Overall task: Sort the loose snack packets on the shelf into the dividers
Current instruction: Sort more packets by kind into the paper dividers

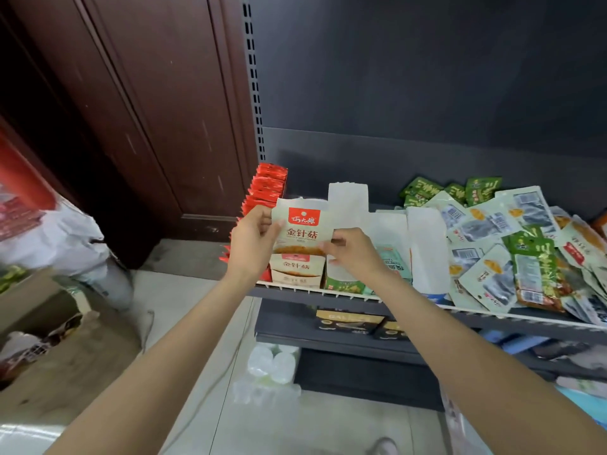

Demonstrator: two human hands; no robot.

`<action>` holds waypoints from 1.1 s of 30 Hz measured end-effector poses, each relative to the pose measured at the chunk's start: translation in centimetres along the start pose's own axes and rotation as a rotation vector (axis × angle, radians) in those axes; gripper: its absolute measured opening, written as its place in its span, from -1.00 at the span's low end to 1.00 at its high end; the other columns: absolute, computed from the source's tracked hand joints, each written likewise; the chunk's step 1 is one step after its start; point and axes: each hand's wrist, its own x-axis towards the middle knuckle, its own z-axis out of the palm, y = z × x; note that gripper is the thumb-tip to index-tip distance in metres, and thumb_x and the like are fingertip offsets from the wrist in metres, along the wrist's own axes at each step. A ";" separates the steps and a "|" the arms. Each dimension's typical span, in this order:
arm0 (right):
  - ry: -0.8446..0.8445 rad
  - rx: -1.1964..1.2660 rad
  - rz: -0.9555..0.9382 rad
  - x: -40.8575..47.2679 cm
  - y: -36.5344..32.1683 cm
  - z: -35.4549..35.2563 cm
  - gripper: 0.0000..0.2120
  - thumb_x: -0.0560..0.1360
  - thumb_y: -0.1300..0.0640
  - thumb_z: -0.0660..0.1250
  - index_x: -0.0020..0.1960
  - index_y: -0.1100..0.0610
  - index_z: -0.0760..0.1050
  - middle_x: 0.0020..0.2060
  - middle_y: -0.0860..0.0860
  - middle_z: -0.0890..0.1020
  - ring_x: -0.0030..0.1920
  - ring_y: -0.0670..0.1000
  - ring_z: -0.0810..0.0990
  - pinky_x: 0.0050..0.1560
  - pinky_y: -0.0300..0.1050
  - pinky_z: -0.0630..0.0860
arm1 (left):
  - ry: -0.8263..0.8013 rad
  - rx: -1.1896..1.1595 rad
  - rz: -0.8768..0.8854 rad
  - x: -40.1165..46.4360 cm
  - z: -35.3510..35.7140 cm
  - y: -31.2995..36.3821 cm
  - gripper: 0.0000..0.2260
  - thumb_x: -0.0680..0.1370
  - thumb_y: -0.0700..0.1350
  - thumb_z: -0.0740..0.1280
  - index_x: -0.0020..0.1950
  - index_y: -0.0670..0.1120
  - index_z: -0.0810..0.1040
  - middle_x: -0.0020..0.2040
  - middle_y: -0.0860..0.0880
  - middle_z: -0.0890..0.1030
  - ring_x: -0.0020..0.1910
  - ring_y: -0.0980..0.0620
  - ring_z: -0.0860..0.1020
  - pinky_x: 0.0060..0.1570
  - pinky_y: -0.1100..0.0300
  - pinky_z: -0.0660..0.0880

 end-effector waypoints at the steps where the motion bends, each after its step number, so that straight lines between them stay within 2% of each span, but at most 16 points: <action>1: -0.015 -0.004 0.012 0.0 0.1 0.0 -0.73 0.53 0.19 0.30 0.22 0.21 0.53 0.21 0.07 0.57 0.17 0.06 0.56 0.13 -0.05 0.54 | -0.041 0.018 -0.023 0.1 -0.1 -0.2 -0.92 0.55 -0.17 0.32 0.03 -0.14 0.52 -0.01 0.02 0.62 -0.03 0.11 0.59 -0.11 0.34 0.53; 4: -0.014 -0.021 -0.011 -0.1 0.2 -0.2 -0.72 0.52 0.17 0.32 0.22 0.18 0.53 0.20 0.06 0.58 0.16 0.04 0.57 0.16 -0.08 0.51 | -0.142 0.076 -0.036 0.1 -0.4 -0.5 -0.86 0.55 -0.14 0.32 0.09 -0.14 0.50 0.01 0.04 0.60 -0.05 0.16 0.57 -0.22 0.47 0.47; 7: -0.014 -0.070 -0.028 -0.1 0.1 -0.4 -0.71 0.53 0.16 0.31 0.23 0.18 0.53 0.22 0.06 0.57 0.19 0.05 0.56 0.15 -0.10 0.50 | -0.166 0.166 0.062 0.1 -0.8 -0.7 -0.81 0.56 -0.16 0.31 0.16 -0.08 0.46 -0.01 0.01 0.60 -0.05 0.13 0.58 -0.21 0.47 0.49; 11: -0.100 -0.258 -0.060 0.5 0.2 0.1 -0.75 0.56 0.13 0.26 0.17 0.22 0.56 0.21 0.07 0.57 0.08 0.05 0.58 -0.21 -0.42 0.41 | -0.214 0.319 0.236 0.0 -1.2 -1.3 -0.73 0.57 -0.22 0.28 0.26 -0.03 0.45 0.05 0.02 0.59 0.01 0.12 0.55 -0.02 0.32 0.49; 14: -0.179 -0.298 -0.033 0.8 0.3 0.5 -0.76 0.58 0.11 0.23 0.13 0.20 0.57 0.10 0.07 0.62 -0.12 0.00 0.57 -0.34 -0.36 0.36 | -0.302 0.511 0.314 0.4 -1.3 -1.8 -0.82 0.58 -0.22 0.26 0.13 -0.06 0.57 0.05 -0.01 0.62 0.00 0.04 0.58 0.01 0.22 0.52; 17: -0.208 -0.281 -0.039 0.7 0.3 0.5 -0.75 0.59 0.08 0.19 0.06 0.19 0.57 0.03 0.08 0.63 -0.04 0.04 0.58 -0.25 -0.25 0.42 | -0.394 0.590 0.255 0.7 -1.3 -1.8 -0.84 0.59 -0.19 0.24 0.10 -0.07 0.59 0.03 -0.01 0.63 -0.05 0.03 0.58 -0.01 0.14 0.56; 22: -0.244 -0.204 -0.055 0.2 0.4 -0.2 -0.75 0.59 0.06 0.20 0.10 0.12 0.60 0.09 0.01 0.62 0.04 -0.07 0.53 -0.02 -0.22 0.45 | -0.502 0.662 0.229 0.3 -1.2 -1.7 -0.82 0.61 -0.13 0.22 0.10 -0.09 0.59 -0.01 -0.04 0.64 -0.10 -0.03 0.58 -0.06 0.03 0.55; 24: -0.275 -0.220 -0.027 0.1 0.5 -0.3 -0.73 0.58 0.01 0.20 0.12 0.11 0.59 0.11 0.01 0.61 0.06 -0.07 0.52 0.08 -0.17 0.43 | -0.499 0.685 0.222 0.0 -1.2 -1.7 -0.81 0.60 -0.09 0.22 0.10 -0.07 0.59 0.00 -0.04 0.64 -0.08 -0.04 0.58 -0.07 0.03 0.55; 26: -0.270 -0.218 -0.026 0.0 0.6 -0.3 -0.74 0.57 0.02 0.21 0.12 0.10 0.60 0.11 -0.01 0.62 0.05 -0.08 0.52 0.09 -0.18 0.42 | -0.492 0.695 0.220 -0.1 -1.0 -1.6 -0.82 0.59 -0.06 0.24 0.09 -0.05 0.59 0.00 -0.02 0.64 -0.07 -0.03 0.58 -0.07 0.03 0.56; 30: -0.168 -0.125 -0.038 -0.2 1.0 -1.3 -0.79 0.57 0.08 0.22 0.06 0.09 0.61 0.02 -0.02 0.65 -0.01 -0.12 0.58 0.03 -0.23 0.45 | -0.450 0.660 0.235 -0.4 -0.3 -0.7 -0.82 0.58 -0.07 0.24 0.08 -0.06 0.59 0.01 0.00 0.65 -0.06 0.02 0.59 -0.05 0.06 0.56; 33: -0.104 -0.090 -0.029 -0.6 1.9 -3.0 -0.80 0.57 0.10 0.22 0.05 0.09 0.60 -0.06 -0.05 0.65 -0.04 -0.12 0.60 0.09 -0.17 0.48 | -0.378 0.614 0.306 -0.7 1.4 0.8 -0.83 0.58 -0.10 0.24 0.06 -0.08 0.59 0.00 0.00 0.64 -0.04 0.02 0.58 0.00 0.04 0.53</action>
